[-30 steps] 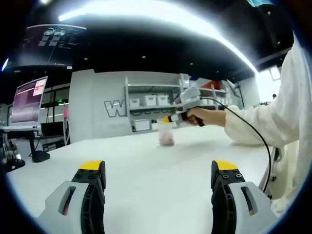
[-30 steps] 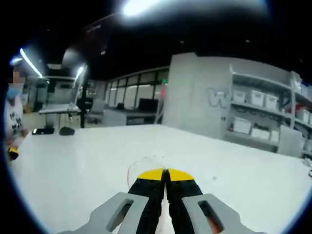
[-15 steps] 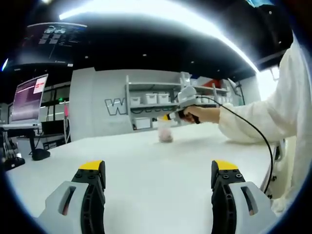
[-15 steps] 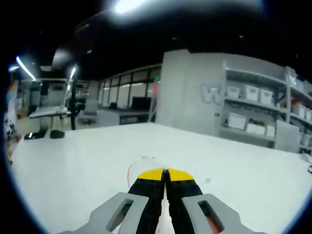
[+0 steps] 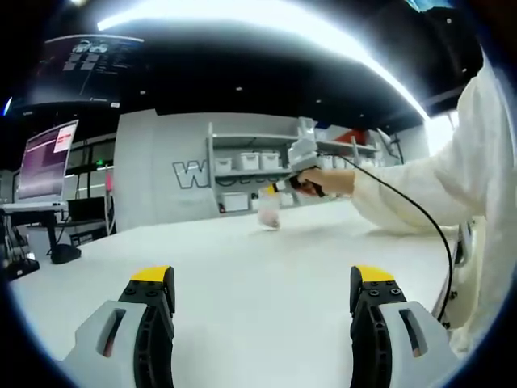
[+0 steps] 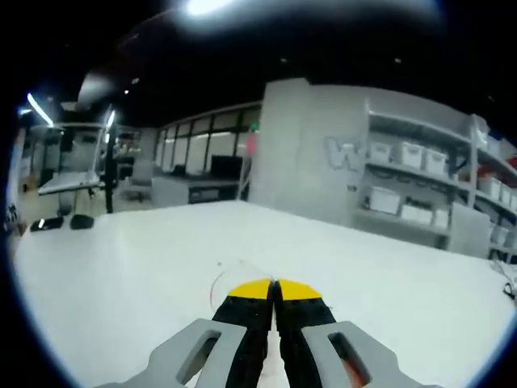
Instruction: Open the resealable bag by pulling the two sides of the seal apart until the entire bag opening is separated and visibly accessible.
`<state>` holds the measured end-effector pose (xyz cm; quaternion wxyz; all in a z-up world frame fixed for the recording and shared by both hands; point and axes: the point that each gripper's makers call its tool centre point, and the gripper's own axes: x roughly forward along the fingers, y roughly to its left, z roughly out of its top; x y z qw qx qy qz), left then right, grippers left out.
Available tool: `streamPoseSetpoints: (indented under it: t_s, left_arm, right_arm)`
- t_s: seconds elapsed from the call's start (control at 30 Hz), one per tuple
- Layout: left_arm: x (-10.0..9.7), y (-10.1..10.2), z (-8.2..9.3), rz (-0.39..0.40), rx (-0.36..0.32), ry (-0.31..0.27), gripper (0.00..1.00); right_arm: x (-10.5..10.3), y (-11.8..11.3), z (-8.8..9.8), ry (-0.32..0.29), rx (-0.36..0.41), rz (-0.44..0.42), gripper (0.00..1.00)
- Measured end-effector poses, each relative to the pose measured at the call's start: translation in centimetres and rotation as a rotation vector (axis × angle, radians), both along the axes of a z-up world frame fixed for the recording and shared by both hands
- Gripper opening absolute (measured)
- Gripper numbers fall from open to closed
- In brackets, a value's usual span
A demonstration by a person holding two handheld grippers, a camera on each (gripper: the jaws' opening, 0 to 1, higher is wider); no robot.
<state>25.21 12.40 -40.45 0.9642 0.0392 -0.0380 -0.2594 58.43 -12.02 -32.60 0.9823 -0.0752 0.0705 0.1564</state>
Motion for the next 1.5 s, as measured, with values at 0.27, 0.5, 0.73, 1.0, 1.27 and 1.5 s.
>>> streamPoseSetpoints:
  t_s: [0.27,0.5,0.73,1.0,1.27,1.5]
  left_arm:
    - [0.3,-0.2,0.1,-0.003,0.006,0.001,0.88]
    - [0.5,-0.5,-0.1,-0.010,0.018,0.008,0.88]
    - [0.7,-0.2,-0.2,-0.003,0.025,0.011,0.88]
    - [0.6,-0.3,-0.5,-0.010,0.030,0.014,0.88]
    - [0.4,-0.3,-0.5,-0.013,0.025,0.013,0.88]
    - [0.1,-0.1,-0.5,-0.006,0.029,0.010,0.88]
  right_arm:
    - [1.2,0.2,-0.3,0.014,0.008,-0.011,0.00]
    - [2.5,0.5,-0.5,0.012,-0.028,-0.020,0.00]
    - [3.3,0.7,-1.0,0.015,-0.015,-0.028,0.00]
    - [2.4,2.5,-1.8,0.044,0.007,0.031,0.00]
    - [0.3,6.0,-5.4,0.135,-0.075,0.184,0.00]
    - [-1.1,7.8,-7.2,0.169,-0.082,0.210,0.00]
